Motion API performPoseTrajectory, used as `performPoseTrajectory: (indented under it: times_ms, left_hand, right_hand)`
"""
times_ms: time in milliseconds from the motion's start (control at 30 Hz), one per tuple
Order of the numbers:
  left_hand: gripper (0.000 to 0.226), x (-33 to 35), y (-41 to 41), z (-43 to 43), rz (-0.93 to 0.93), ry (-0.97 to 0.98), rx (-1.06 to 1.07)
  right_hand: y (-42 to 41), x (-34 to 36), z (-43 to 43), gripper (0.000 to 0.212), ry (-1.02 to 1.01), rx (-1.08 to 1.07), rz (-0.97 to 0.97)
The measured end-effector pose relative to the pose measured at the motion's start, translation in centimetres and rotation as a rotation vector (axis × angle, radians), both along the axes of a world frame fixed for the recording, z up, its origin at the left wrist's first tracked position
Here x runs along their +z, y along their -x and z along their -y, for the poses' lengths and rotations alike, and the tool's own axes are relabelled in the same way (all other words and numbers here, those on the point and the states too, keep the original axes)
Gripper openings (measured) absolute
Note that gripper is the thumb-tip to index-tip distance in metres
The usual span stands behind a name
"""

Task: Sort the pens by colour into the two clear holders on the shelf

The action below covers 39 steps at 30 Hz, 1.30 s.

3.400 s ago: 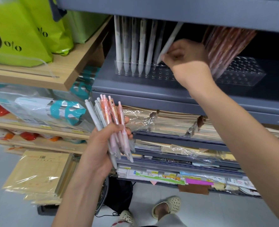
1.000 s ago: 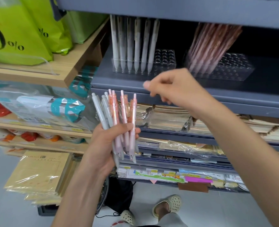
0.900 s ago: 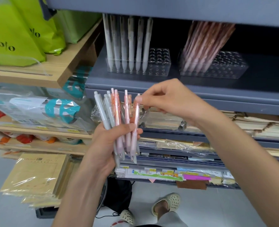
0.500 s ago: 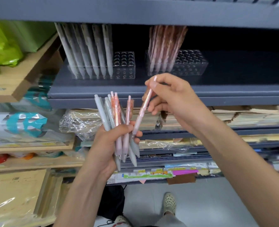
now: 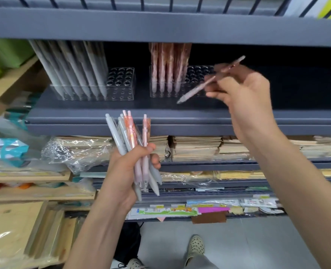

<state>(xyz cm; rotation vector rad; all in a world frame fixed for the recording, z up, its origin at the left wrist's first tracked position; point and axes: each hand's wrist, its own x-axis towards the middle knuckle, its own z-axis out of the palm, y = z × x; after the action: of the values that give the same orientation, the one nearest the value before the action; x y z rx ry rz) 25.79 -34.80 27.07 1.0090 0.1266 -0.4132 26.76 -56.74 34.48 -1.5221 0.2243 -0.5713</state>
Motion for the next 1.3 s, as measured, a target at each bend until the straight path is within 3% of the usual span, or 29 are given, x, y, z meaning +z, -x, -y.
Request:
performPoseTrajectory:
  times_ms: [167, 233, 367, 567, 733, 900, 967, 1067, 1133, 1200, 1300]
  left_hand:
    - [0.041, -0.2, 0.0, 0.5, -0.01, 0.001, 0.019]
    - [0.034, -0.3, 0.0, 0.5, -0.004, 0.019, 0.036]
    - [0.039, -0.2, 0.3, 0.6, 0.043, 0.039, 0.072]
    - [0.042, -0.5, 0.7, 0.5, 0.044, 0.02, 0.073]
    - [0.036, -0.6, 0.7, 0.8, -0.034, 0.006, 0.087]
    - [0.041, -0.8, 0.8, 0.5, -0.038, -0.011, 0.087]
    - [0.034, -0.9, 0.7, 0.2, -0.04, -0.018, 0.078]
    - [0.028, -0.9, 0.7, -0.4, -0.03, -0.013, 0.059]
    - [0.05, -0.8, 0.7, -0.7, -0.016, -0.022, 0.055]
    - [0.068, -0.7, 0.6, -0.8, 0.004, -0.048, 0.049]
    - [0.07, -0.8, 0.3, -0.8, 0.036, -0.049, 0.019]
  right_hand:
    - [-2.7, 0.6, 2.8, 0.013, 0.001, -0.109, 0.186]
    - [-4.0, 0.4, 3.1, 0.023, 0.073, -0.089, 0.196]
    - [-6.4, -0.1, 3.2, 0.041, 0.318, -0.116, 0.061]
    - [-8.1, 0.5, 2.2, 0.028, 0.873, -0.121, -0.142]
    - [-8.4, 2.2, 1.1, 0.031, 1.062, -0.036, -0.325]
    - [-8.5, 2.7, 0.8, 0.032, 1.036, 0.019, -0.426]
    - [-8.3, 2.5, 0.8, 0.03, 0.969, 0.009, -0.421]
    - [-7.4, 1.5, 0.8, 0.022, 0.769, -0.073, -0.262]
    - [-5.8, 0.7, 0.2, 0.012, 0.612, -0.096, -0.141]
    - [-3.7, -0.3, -1.0, 0.014, 0.51, 0.055, -0.157]
    - [-0.8, -1.6, -3.3, 0.013, 0.496, 0.372, -0.285]
